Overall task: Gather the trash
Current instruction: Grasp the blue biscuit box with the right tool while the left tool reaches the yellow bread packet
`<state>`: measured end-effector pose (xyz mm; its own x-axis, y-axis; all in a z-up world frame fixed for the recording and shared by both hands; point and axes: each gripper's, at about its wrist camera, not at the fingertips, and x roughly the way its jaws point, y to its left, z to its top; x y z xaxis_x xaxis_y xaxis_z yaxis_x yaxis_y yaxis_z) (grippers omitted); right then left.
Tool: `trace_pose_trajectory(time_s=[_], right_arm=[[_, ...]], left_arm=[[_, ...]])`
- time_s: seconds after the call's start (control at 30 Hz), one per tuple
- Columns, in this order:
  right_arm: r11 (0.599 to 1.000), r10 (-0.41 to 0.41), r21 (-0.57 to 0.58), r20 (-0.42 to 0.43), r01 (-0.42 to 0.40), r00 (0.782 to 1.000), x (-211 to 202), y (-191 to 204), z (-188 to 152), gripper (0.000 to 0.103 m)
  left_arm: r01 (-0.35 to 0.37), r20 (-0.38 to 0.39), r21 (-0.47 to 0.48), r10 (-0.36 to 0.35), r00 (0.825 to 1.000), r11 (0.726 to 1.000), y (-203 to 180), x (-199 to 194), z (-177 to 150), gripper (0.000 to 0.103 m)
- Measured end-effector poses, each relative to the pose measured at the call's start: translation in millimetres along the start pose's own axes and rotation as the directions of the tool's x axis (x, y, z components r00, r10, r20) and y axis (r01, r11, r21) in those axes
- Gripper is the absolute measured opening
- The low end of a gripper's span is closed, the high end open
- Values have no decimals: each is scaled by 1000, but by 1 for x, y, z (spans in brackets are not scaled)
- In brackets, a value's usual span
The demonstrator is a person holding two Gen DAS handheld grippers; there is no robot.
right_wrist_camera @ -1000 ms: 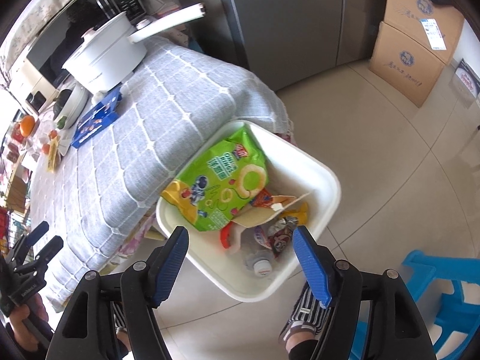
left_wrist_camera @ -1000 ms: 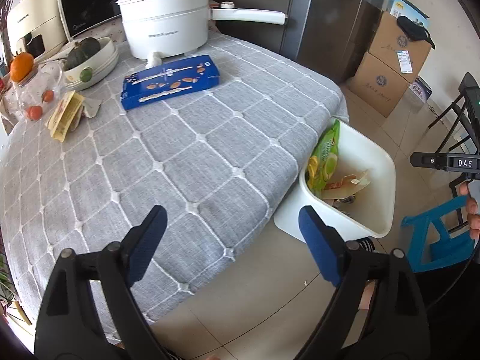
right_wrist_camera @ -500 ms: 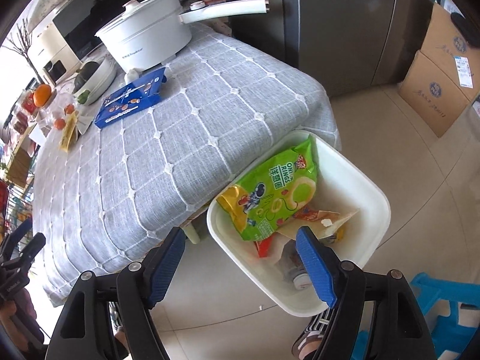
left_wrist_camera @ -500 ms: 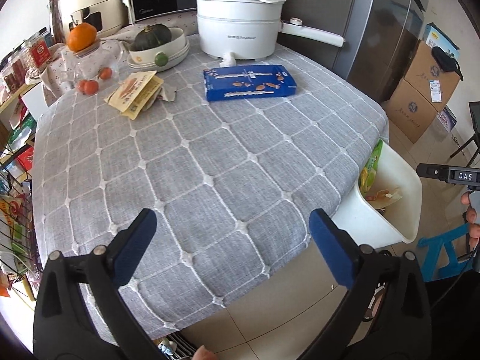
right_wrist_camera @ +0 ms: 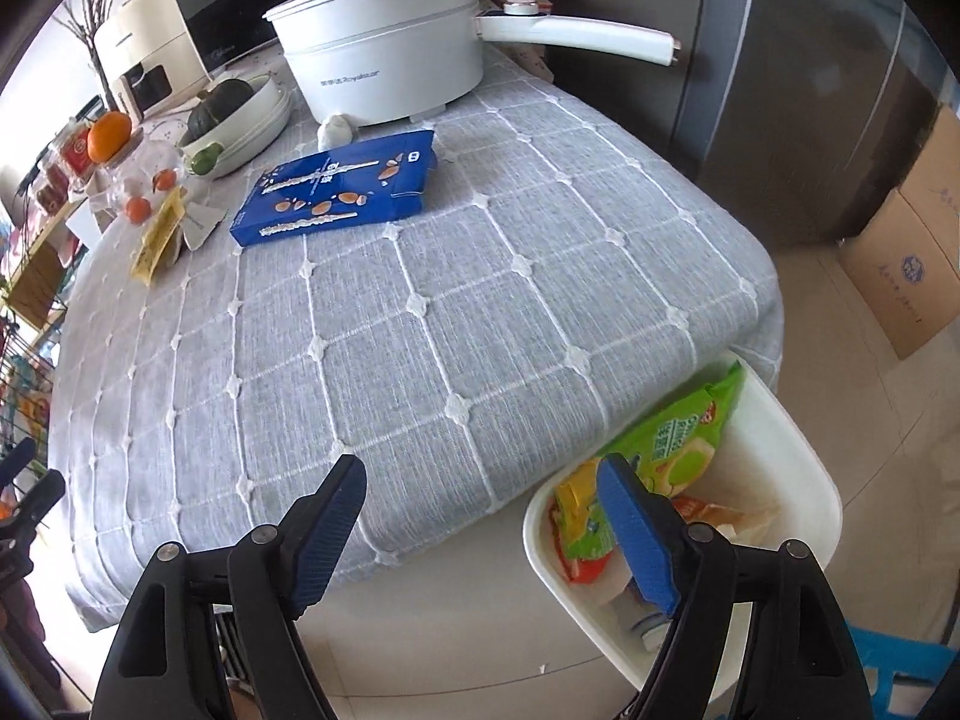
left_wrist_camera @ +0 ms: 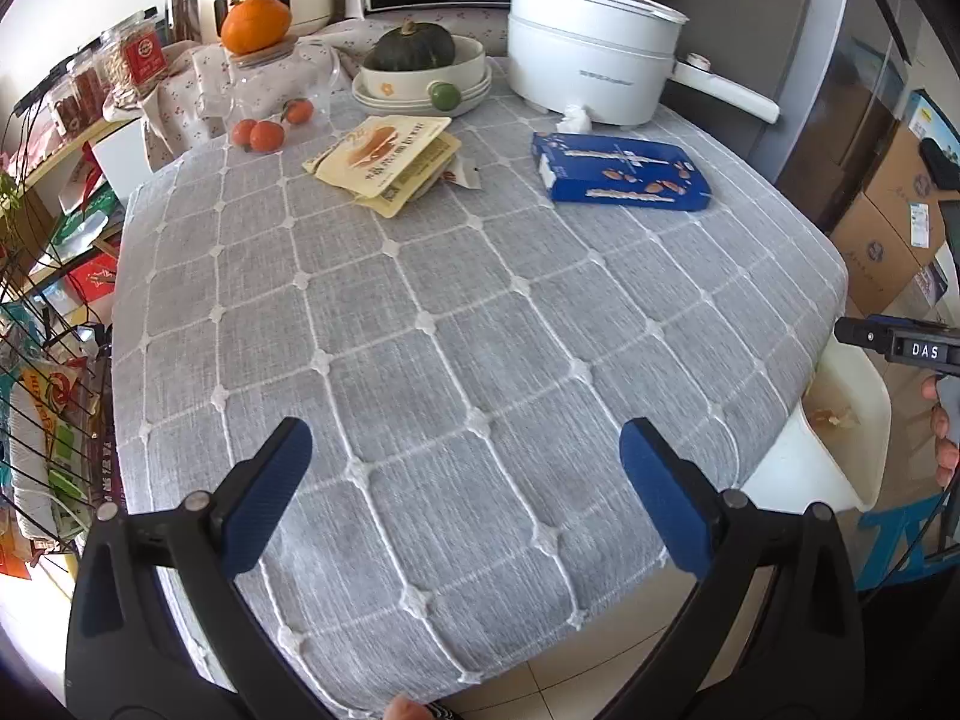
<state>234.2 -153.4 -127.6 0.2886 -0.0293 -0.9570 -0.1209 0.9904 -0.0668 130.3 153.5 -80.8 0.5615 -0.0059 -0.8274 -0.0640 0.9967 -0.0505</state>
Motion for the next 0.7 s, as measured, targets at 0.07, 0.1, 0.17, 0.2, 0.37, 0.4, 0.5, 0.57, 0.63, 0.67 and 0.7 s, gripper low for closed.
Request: trace_pose_trajectory(time_s=[0.07,0.1,0.17,0.2,0.37,0.4,0.5,0.57,0.63,0.67,0.7], right_arm=[[1000,-3,-16,-2,3,1000,11,7,12,81],[1000,0,-21,-2,0,1000,15,9,19,81],[999,10,-39,5,-10,1000,23,14,32,81],[999,10,-51,12,-10,1000,26,16,39,81],[995,-1,-100,43,5,999,46,27,70,83],[995,3,-101,42,1,999,50,28,75,83],[994,30,-106,52,-24,998,62,30,88,83],[992,47,-123,66,-39,997,67,32,95,83],[990,61,-131,70,-52,996,71,34,103,83],[990,76,-128,71,-67,995,73,33,107,83],[989,92,-122,69,-83,993,76,33,112,83]], left_arm=[[5,-3,-14,-5,1000,1000,15,10,12,102],[-4,0,-5,4,1000,1000,21,16,18,102],[-42,18,22,42,999,999,30,30,31,102],[-60,24,34,60,998,998,33,37,36,102],[-113,94,68,107,990,991,36,72,66,101],[-121,117,74,112,987,990,36,76,71,99],[-148,155,91,133,979,985,33,92,87,93],[-170,161,119,150,975,978,29,104,95,89],[-202,165,164,175,971,966,22,115,100,86],[-220,169,184,190,967,958,19,119,103,84],[-231,170,199,198,965,953,17,124,105,79]])
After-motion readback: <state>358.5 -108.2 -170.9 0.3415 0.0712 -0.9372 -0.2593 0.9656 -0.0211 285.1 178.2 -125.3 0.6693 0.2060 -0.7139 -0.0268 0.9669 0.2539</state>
